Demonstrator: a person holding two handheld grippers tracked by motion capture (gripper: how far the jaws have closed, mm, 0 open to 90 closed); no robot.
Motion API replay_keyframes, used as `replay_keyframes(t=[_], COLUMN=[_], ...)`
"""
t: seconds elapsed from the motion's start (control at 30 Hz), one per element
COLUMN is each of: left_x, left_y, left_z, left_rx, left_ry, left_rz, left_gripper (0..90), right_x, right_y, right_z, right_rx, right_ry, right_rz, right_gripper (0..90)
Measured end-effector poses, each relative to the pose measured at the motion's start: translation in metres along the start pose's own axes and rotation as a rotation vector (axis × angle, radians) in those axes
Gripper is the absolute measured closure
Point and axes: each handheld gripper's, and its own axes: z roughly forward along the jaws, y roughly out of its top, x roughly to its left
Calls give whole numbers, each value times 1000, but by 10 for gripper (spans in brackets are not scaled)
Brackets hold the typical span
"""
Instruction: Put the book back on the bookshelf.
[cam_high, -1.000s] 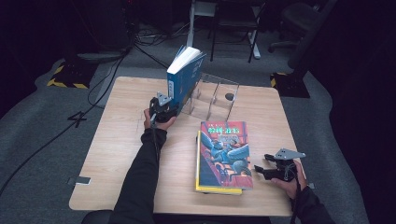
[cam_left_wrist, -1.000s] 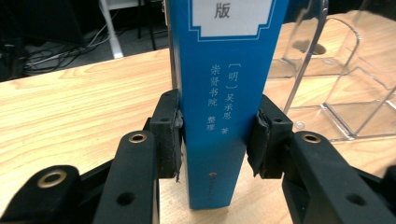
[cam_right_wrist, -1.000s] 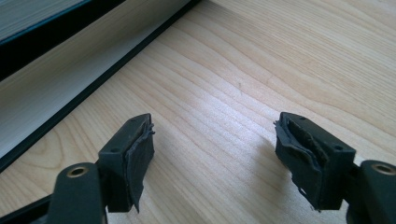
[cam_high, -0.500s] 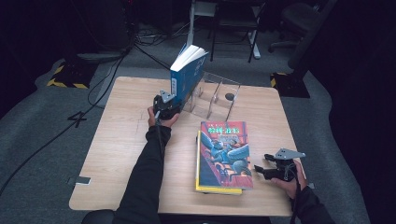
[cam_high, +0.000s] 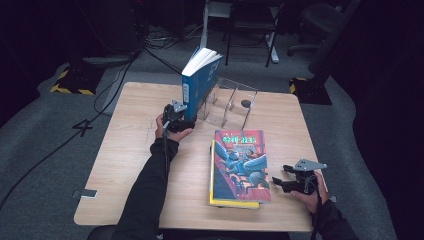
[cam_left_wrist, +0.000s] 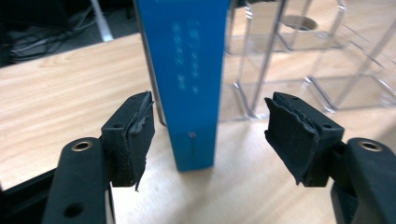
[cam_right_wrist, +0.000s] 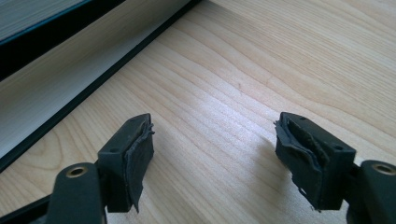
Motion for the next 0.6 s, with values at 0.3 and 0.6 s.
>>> replay_keyframes(t=[0.3,0.6], left_x=[-8,-13], left_y=[-19,-35], left_z=[-21,-44], left_rx=[51,60], left_ry=[-73,-120], left_rz=[82,124], left_gripper=[269,262], right_x=[0,0], right_y=[0,0], right_z=[0,0], right_rx=[0,1], right_ry=[0,-2], right_rz=[1,2], right_gripper=[280,279])
